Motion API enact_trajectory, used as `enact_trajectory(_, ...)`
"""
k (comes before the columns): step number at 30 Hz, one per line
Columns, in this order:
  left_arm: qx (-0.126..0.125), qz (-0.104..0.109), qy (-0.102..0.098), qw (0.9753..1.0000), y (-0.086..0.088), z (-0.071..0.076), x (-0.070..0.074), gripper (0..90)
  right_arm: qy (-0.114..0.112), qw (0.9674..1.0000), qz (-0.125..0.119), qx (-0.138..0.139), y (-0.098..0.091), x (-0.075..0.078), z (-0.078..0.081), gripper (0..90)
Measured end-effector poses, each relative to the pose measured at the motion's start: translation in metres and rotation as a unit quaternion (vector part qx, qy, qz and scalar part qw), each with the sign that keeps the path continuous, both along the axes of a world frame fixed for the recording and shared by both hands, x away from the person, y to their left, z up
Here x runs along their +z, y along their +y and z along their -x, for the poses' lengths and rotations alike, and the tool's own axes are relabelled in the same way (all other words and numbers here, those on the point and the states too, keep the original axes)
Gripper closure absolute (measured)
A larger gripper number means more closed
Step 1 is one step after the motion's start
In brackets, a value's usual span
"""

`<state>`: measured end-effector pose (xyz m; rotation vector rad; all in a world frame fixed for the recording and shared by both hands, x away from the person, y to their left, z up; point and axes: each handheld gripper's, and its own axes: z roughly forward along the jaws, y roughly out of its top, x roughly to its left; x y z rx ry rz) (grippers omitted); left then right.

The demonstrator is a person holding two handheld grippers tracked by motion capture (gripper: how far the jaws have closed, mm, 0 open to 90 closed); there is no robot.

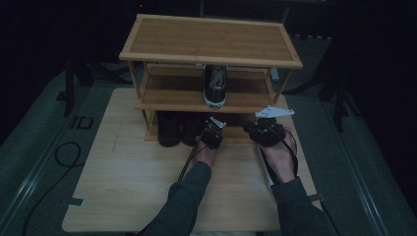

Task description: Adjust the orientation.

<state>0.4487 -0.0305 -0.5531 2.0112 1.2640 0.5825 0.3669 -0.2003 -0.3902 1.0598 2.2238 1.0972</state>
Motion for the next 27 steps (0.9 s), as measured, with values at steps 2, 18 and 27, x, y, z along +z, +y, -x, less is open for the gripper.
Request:
enact_trajectory(2,0.000,0.000,0.000,1.0000,0.000,0.000,0.000,90.0,0.003,1.0000,0.001,-0.009,-0.008,-0.002,0.001,81.1)
enact_trajectory(18,-0.001,-0.001,0.000,1.0000,0.000,0.000,0.000,90.0,0.051,0.9963,0.021,-0.065,-0.058,-0.032,-0.003,79.8)
enact_trajectory(27,-0.001,-0.001,0.001,1.0000,0.000,0.000,0.000,90.0,0.090,0.9886,0.035,-0.115,-0.077,-0.061,-0.013,90.0)
